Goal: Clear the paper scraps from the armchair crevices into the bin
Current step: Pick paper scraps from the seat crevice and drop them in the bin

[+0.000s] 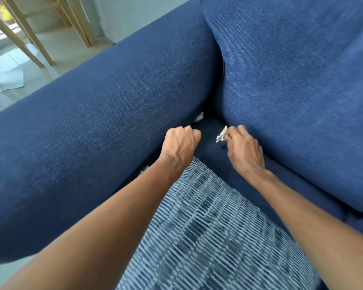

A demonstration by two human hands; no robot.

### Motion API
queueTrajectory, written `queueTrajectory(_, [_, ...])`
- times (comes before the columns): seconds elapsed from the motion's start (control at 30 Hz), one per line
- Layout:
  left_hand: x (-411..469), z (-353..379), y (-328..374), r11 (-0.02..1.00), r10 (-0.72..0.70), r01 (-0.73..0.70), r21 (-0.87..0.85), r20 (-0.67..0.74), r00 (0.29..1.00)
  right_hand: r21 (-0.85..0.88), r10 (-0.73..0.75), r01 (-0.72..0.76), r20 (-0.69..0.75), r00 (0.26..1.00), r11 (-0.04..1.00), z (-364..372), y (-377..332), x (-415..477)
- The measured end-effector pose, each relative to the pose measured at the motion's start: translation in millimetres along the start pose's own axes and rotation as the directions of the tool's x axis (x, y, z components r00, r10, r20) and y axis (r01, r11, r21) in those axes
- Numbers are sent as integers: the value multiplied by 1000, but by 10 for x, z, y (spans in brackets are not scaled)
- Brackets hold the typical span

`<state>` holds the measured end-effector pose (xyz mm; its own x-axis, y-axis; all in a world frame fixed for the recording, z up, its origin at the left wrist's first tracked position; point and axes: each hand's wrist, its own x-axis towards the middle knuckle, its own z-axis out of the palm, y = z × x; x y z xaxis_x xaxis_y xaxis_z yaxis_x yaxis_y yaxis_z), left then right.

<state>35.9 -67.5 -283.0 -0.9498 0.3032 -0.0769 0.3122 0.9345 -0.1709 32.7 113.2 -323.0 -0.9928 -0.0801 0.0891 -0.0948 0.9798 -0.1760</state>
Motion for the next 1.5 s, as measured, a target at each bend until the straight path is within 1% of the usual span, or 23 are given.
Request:
queueTrajectory(0.07, [-193, -77, -21, 997, -79, 78, -31, -50, 996, 82, 23, -20, -41, 999, 996, -133, -86, -179])
queueTrajectory(0.17, [-614, -254, -47, 982, -167, 154, -109, -117, 979, 218, 48, -30, -75, 996, 976, -361, -183, -425])
queueTrajectory(0.23, [-969, -369, -71, 955, -248, 218, -203, -136, 959, 307, 39, -9, -92, 995, 952, -549, -252, -599])
queueTrajectory(0.3, [-1358, -461, -97, 907, -345, 290, -306, -146, 927, 358, 39, 3, -112, 993, 934, -747, -345, -783])
queueTrajectory(0.4, [-1968, -574, -126, 845, -430, 343, -410, -140, 892, 415, 68, -17, -108, 992, 910, -1000, -568, -1093])
queueTrajectory(0.5, [-2600, -592, -196, 804, -465, 358, -475, -128, 876, 504, 32, 13, -80, 996, 864, -1150, -924, -1402])
queueTrajectory(0.57, [-3015, -546, -315, 764, -503, 385, -518, -104, 858, 532, 17, 20, -65, 998, 847, -1177, -1216, -1600])
queueTrajectory(0.67, [-3635, -414, -585, 717, -552, 464, -520, -18, 833, 558, -51, 63, -38, 998, 827, -1118, -1759, -1898])
queueTrajectory(0.73, [-4037, -292, -763, 685, -595, 524, -506, 26, 803, 581, -115, 108, -25, 993, 806, -1025, -2138, -2116])
queueTrajectory(0.8, [-4398, -140, -901, 630, -648, 578, -518, 59, 759, 586, -182, 157, -17, 983, 795, -895, -2472, -2343])
queueTrajectory(0.9, [-4853, 150, -1026, 553, -716, 652, -519, 105, 691, 583, -268, 194, 43, 963, 789, -630, -2861, -2682])
queueTrajectory(1.0, [-5207, 393, -1108, 494, -746, 691, -527, 150, 648, 572, -294, 189, 96, 951, 798, -349, -3104, -2991])
queueTrajectory(1.07, [-5425, 509, -1169, 489, -743, 693, -529, 164, 649, 546, -296, 176, 140, 945, 819, -165, -3233, -3196])
queueTrajectory(1.13, [-5614, 628, -1235, 493, -731, 689, -531, 177, 659, 490, -317, 179, 215, 924, 853, -14, -3358, -3388])
queueTrajectory(1.2, [-5761, 725, -1301, 496, -722, 686, -532, 185, 666, 443, -344, 180, 322, 882, 878, 121, -3471, -3537])
queueTrajectory(1.3, [-5888, 838, -1372, 512, -696, 664, -545, 189, 693, 380, -322, 143, 462, 826, 914, 272, -3600, -3692])
queueTrajectory(1.4, [-5943, 919, -1396, 521, -683, 652, -551, 189, 706, 341, -285, 116, 502, 817, 933, 375, -3639, -3816])
queueTrajectory(1.5, [-5991, 970, -1392, 494, -684, 665, -560, 222, 695, 322, -258, 94, 517, 816, 942, 406, -3629, -3917])
